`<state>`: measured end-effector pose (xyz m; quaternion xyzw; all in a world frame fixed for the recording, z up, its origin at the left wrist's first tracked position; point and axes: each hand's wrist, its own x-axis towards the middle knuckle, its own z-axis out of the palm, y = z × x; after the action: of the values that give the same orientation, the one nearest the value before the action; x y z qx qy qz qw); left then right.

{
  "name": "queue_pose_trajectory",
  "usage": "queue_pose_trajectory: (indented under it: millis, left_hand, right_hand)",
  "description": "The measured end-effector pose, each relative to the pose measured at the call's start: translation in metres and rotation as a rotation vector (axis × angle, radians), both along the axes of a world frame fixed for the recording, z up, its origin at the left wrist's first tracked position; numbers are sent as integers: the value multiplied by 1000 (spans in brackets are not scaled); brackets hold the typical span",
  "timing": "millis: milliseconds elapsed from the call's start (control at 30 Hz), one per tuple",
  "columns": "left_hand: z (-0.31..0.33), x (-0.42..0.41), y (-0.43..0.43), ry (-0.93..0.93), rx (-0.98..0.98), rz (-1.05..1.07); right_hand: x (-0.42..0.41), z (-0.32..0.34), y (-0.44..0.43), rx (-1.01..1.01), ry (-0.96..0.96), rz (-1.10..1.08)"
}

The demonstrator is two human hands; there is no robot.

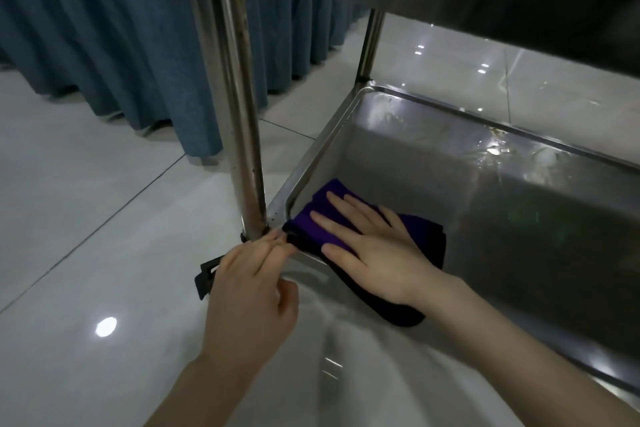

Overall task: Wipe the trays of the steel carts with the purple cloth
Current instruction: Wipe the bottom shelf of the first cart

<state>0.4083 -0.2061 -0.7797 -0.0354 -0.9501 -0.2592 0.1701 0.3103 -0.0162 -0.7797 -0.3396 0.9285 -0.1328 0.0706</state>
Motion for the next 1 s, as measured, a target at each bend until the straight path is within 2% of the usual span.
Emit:
queue_pose_trajectory:
  millis: [133,233,300,367,500,567,633,733,867,933,1000]
  left_hand:
    - [-2,-2,2,52,16,14]
    - [0,1,3,24,22,22]
    - [1,1,3,9,32,30]
    - [1,2,3,-1,69,30]
    - [0,4,4,-20,138,36]
    - [-1,5,4,-41,156,37]
    - [0,5,5,-42,163,40]
    - [1,3,5,-48,164,61]
    - [-1,3,4,-60,144,50]
    - [-2,4,3,-44,147,50]
    - [-2,5,2,-20,143,45]
  right_hand:
    - [-67,1,-12,51,125,-181]
    - [-127,3,-28,25,34,-460]
    - [-138,1,-44,-12,5,-583]
    - [-122,0,-57,-2,37,-555]
    - [-47,-1,-55,-20,75,-159]
    - [-17,-3,-52,-52,40,-87]
    - [-21,-3,-53,-48,44,-115]
    - [-76,-1,-60,-7,118,-281]
    - [-133,3,-68,-3,-15,-568]
    - [-119,4,-72,14,18,-537]
    - [-81,3,-67,40,85,-390]
